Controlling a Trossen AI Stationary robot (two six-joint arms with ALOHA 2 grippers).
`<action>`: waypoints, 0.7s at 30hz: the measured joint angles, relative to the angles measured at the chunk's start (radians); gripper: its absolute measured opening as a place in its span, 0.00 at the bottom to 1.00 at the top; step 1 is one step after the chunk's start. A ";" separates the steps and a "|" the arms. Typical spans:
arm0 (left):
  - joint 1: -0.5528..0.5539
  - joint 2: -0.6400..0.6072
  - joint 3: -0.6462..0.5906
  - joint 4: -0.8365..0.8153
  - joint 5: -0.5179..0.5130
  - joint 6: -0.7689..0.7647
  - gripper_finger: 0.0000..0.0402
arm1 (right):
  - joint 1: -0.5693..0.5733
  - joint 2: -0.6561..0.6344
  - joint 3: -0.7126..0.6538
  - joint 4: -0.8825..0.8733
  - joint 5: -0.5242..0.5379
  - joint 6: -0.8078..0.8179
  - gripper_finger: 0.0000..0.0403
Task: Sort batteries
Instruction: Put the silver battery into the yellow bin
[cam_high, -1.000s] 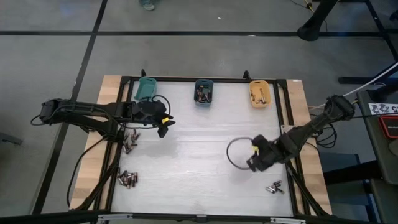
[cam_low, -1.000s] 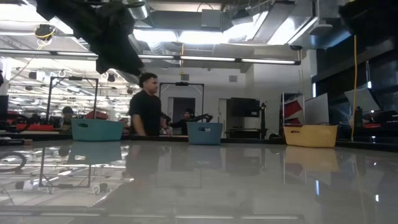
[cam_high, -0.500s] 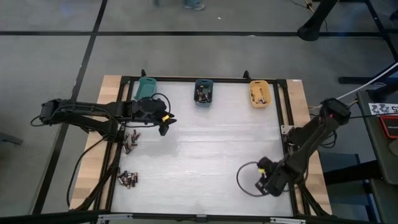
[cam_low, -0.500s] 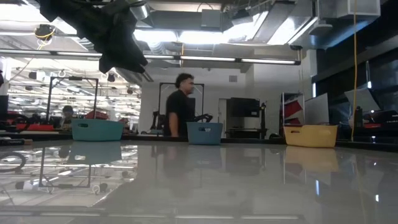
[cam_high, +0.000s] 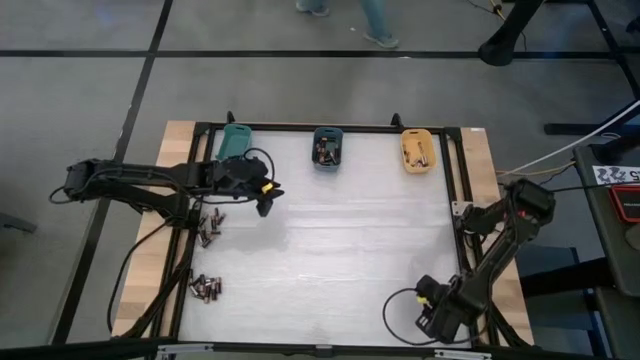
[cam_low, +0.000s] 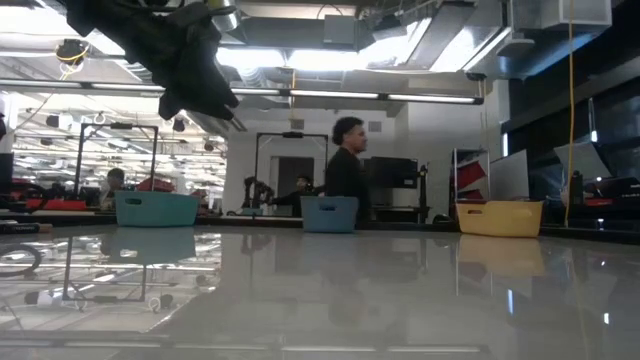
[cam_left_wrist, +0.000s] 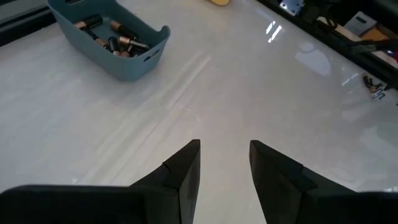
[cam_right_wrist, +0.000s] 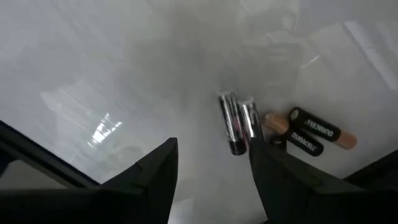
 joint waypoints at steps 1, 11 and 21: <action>0.004 0.001 0.000 -0.001 0.000 0.000 0.32 | 0.006 0.007 0.000 0.002 -0.005 0.001 0.49; 0.024 0.034 0.000 0.005 -0.001 -0.016 0.32 | 0.010 0.083 -0.038 0.058 -0.001 -0.009 0.49; 0.024 0.056 0.000 0.081 0.000 -0.029 0.32 | -0.017 0.095 -0.067 0.049 0.042 -0.050 0.26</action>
